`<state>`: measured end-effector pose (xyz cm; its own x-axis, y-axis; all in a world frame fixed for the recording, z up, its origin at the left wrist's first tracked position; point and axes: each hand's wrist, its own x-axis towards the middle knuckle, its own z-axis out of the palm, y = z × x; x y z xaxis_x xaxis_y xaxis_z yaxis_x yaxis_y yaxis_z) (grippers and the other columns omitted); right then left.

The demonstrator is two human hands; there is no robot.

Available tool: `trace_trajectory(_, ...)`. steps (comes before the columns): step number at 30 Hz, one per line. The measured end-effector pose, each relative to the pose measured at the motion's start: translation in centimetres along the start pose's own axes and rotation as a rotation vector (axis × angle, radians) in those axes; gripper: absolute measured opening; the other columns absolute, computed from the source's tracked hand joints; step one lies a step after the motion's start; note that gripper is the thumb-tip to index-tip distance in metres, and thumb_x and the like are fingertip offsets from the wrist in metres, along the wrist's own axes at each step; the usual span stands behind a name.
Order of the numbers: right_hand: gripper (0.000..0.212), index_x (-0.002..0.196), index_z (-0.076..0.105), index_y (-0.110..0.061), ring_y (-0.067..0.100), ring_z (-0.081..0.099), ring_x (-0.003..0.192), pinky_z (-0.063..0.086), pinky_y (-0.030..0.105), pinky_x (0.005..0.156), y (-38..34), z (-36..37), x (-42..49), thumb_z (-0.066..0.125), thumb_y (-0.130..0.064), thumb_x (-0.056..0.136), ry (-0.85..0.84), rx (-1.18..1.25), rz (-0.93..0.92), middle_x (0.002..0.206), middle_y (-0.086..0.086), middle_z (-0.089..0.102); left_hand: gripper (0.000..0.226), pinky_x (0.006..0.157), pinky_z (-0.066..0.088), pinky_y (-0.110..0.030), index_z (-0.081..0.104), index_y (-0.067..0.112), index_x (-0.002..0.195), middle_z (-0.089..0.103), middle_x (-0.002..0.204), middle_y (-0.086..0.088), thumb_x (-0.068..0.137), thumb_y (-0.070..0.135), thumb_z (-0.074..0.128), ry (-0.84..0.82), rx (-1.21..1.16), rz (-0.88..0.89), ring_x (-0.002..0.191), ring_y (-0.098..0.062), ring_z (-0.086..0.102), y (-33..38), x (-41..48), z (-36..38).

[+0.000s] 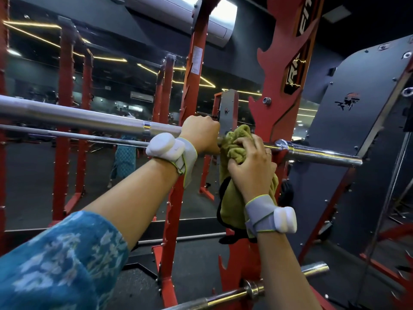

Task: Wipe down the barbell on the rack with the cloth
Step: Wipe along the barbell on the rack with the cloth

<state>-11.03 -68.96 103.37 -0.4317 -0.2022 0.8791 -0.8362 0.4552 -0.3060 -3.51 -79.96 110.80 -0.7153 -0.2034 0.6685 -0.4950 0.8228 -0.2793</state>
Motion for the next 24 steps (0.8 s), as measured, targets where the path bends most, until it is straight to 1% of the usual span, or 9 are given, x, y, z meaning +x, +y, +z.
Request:
trace_trajectory(4,0.038,0.113,0.058,-0.023,0.035,0.045,0.112,0.038,0.045,0.087,0.9,-0.7,1.6,0.059,-0.019,0.075,0.004,0.016,0.099,0.137,-0.004,0.043,0.034,0.064,0.038,-0.031,0.062,0.012,0.104,0.064,0.102,-0.008,0.082,0.037,0.061,0.0,0.023,-0.005,0.09,-0.027,0.063,1.0,0.9,0.8)
trace_trajectory(9,0.044,0.116,0.059,-0.022,0.036,0.044,0.115,0.037,0.046,0.086,1.4,-0.2,0.9,0.063,-0.02,0.072,-0.003,-0.045,-0.079,0.141,-0.001,0.043,0.026,0.062,0.036,-0.031,0.064,0.013,0.104,0.065,0.1,-0.006,0.083,0.029,0.06,0.046,0.104,-0.034,0.091,-0.028,0.064,1.3,0.6,1.1)
trace_trajectory(11,0.044,0.116,0.06,-0.022,0.037,0.044,0.114,0.038,0.046,0.085,2.1,-0.1,0.1,0.064,-0.021,0.072,-0.008,-0.004,-0.093,0.14,0.0,0.044,0.02,0.059,0.036,-0.031,0.065,0.014,0.1,0.066,0.097,-0.005,0.084,0.025,0.058,0.063,0.141,-0.057,0.089,-0.028,0.065,1.7,0.2,1.2)
trace_trajectory(13,0.041,0.114,0.06,-0.022,0.035,0.045,0.111,0.038,0.045,0.084,2.7,-0.1,-0.1,0.063,-0.021,0.073,0.009,0.012,-0.04,0.138,-0.002,0.045,0.018,0.059,0.035,-0.031,0.066,0.014,0.099,0.067,0.095,-0.005,0.084,0.02,0.057,0.08,0.17,-0.067,0.087,-0.029,0.065,2.0,-0.2,1.1)
trace_trajectory(16,0.035,0.11,0.059,-0.024,0.033,0.044,0.112,0.036,0.045,0.086,3.6,-0.1,0.2,0.061,-0.02,0.075,0.037,-0.002,0.128,0.136,-0.004,0.045,0.018,0.06,0.033,-0.03,0.065,0.014,0.099,0.068,0.096,-0.004,0.086,0.015,0.053,0.11,0.177,-0.065,0.087,-0.028,0.065,2.1,-0.5,1.4)
trace_trajectory(18,0.032,0.109,0.058,-0.024,0.034,0.044,0.112,0.035,0.046,0.087,4.1,-0.3,0.8,0.06,-0.02,0.077,0.056,0.023,0.223,0.136,-0.002,0.045,0.013,0.06,0.033,-0.029,0.066,0.015,0.092,0.069,0.088,-0.002,0.082,0.017,0.057,0.173,0.215,-0.052,0.079,-0.025,0.067,2.0,-0.6,2.1)
trace_trajectory(20,0.034,0.111,0.058,-0.023,0.034,0.043,0.114,0.035,0.045,0.087,4.0,-0.1,1.3,0.06,-0.019,0.077,0.057,0.044,0.229,0.139,-0.002,0.043,0.01,0.051,0.034,-0.022,0.066,0.019,0.066,0.066,0.061,0.002,0.061,0.022,0.074,0.225,0.258,-0.059,0.053,-0.019,0.063,1.8,-0.7,2.5)
trace_trajectory(22,0.038,0.114,0.058,-0.024,0.033,0.043,0.114,0.036,0.043,0.086,3.3,0.1,1.3,0.061,-0.021,0.076,0.052,0.045,0.129,0.142,-0.003,0.041,0.02,0.046,0.034,-0.017,0.06,0.019,0.05,0.058,0.045,0.004,0.045,0.022,0.079,0.256,0.291,-0.08,0.038,-0.016,0.055,1.6,-0.3,3.1)
trace_trajectory(24,0.043,0.115,0.059,-0.024,0.034,0.045,0.112,0.039,0.044,0.084,2.7,0.4,0.6,0.059,-0.026,0.072,0.03,0.036,-0.019,0.142,-0.002,0.042,0.022,0.046,0.035,-0.017,0.059,0.019,0.048,0.057,0.044,0.004,0.042,0.021,0.08,0.282,0.27,-0.088,0.037,-0.017,0.055,1.8,-0.3,3.6)
